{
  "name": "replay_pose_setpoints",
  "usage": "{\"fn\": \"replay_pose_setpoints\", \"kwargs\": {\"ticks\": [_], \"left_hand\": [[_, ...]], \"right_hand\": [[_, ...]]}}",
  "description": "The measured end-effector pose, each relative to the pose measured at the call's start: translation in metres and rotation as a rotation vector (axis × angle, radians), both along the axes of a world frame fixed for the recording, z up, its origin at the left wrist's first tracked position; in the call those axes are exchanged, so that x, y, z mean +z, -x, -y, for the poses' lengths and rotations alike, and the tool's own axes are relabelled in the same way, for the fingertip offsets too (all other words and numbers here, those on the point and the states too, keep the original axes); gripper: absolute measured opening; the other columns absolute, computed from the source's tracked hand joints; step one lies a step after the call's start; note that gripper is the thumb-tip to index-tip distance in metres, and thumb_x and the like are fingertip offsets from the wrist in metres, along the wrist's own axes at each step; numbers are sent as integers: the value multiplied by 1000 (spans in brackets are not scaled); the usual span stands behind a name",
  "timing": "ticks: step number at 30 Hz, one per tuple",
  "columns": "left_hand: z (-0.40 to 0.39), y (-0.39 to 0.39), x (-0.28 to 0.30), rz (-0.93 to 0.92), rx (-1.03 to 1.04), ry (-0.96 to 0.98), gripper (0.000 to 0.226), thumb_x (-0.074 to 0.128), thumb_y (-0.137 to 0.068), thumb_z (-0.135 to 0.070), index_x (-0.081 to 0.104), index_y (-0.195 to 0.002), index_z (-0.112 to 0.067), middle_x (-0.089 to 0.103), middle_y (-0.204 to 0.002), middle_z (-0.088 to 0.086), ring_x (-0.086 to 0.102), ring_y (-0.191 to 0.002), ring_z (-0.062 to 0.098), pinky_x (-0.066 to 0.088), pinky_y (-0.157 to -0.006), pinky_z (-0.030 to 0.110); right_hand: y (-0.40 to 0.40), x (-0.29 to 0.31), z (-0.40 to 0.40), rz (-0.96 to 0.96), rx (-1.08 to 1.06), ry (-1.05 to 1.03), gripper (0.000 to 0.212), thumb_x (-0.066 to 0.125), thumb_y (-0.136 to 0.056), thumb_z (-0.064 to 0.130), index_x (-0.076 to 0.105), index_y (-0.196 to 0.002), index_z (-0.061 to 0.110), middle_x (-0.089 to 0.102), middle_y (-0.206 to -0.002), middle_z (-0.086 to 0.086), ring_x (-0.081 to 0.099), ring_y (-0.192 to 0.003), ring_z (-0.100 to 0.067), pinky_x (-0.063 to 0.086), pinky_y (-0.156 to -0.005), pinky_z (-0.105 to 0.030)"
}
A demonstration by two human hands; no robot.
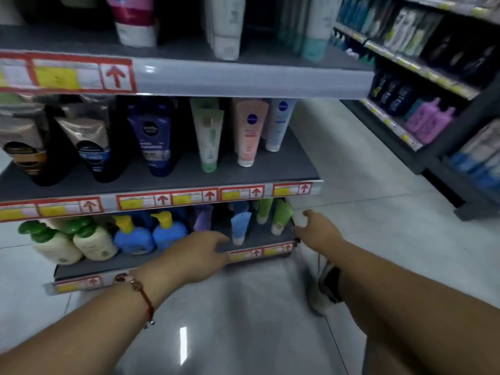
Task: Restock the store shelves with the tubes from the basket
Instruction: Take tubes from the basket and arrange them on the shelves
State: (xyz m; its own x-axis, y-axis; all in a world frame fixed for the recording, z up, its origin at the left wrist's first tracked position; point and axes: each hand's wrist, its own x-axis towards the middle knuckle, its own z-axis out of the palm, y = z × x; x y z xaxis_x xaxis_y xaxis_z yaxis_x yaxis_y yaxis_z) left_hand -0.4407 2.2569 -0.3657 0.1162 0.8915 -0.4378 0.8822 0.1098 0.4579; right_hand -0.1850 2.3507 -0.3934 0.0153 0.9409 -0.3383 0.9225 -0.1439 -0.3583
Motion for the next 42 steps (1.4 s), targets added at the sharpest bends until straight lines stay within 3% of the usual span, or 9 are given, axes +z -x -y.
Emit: {"fn": "replay_pose_setpoints", "kwargs": {"ticks": [6,13,16,19,23,28,34,37,42], "left_hand": [[-50,-45,-54,16,24,8,44,55,-91,-44,56,-133,-30,61,-129,-3,58,-116,19,49,-95,30],[-82,-84,-95,81,38,7,47,55,-95,-40,50,-140,-29,57,-136,-2,57,-118,21,47,-88,27],[-83,-96,-103,201,58,5,32,56,-94,-39,56,-125,-30,65,-118,-5,61,-96,16,51,-77,28],[-80,-99,-106,309,129,-63,52,62,-89,-43,42,-136,-33,59,-125,-6,60,-106,19,53,-86,33],[-74,-94,-107,309,154,-116,77,69,-74,-60,35,-137,-32,57,-125,0,60,-108,24,54,-89,42],[-62,-82,-117,429,312,74,25,70,-78,-33,53,-94,-24,63,-88,0,63,-82,18,53,-74,37],[-59,-62,-117,666,638,268,20,68,-73,-30,63,-87,-17,64,-69,7,64,-72,26,56,-85,55],[-62,-55,-114,639,653,258,32,67,-61,-35,66,-87,-16,68,-73,8,70,-80,29,56,-85,58],[-77,-55,-117,619,664,238,36,64,-58,-40,63,-86,-18,68,-81,11,70,-85,35,56,-85,55]], "right_hand": [[-12,-43,-57,-191,-104,22,71,67,-89,36,37,-147,9,49,-145,-12,50,-129,-29,42,-99,-33],[12,-84,-77,-204,-74,19,29,59,-93,25,63,-117,10,66,-116,-12,60,-100,-27,45,-82,-31],[13,-93,-78,-122,-123,-52,25,52,-94,18,66,-112,9,68,-111,-15,63,-101,-32,47,-79,-32],[10,-75,-71,-152,-91,-80,25,54,-94,21,68,-109,9,69,-107,-14,64,-99,-32,49,-82,-33],[6,-46,-38,-677,-177,256,24,62,-94,18,67,-112,4,73,-101,-18,71,-86,-27,59,-83,-38],[1,-69,-23,-1038,-212,746,65,57,-83,59,63,-122,8,71,-113,-15,68,-107,-27,53,-97,-39],[44,-147,-68,-497,-287,134,61,74,-82,46,55,-126,7,62,-117,-6,59,-110,-27,47,-84,-31],[72,-184,-82,-417,-336,15,84,79,-74,47,39,-136,7,47,-134,-13,50,-122,-32,46,-98,-42],[97,-211,-104,-264,-450,-194,60,73,-79,41,45,-122,9,49,-125,-13,50,-118,-34,42,-98,-47]]}}
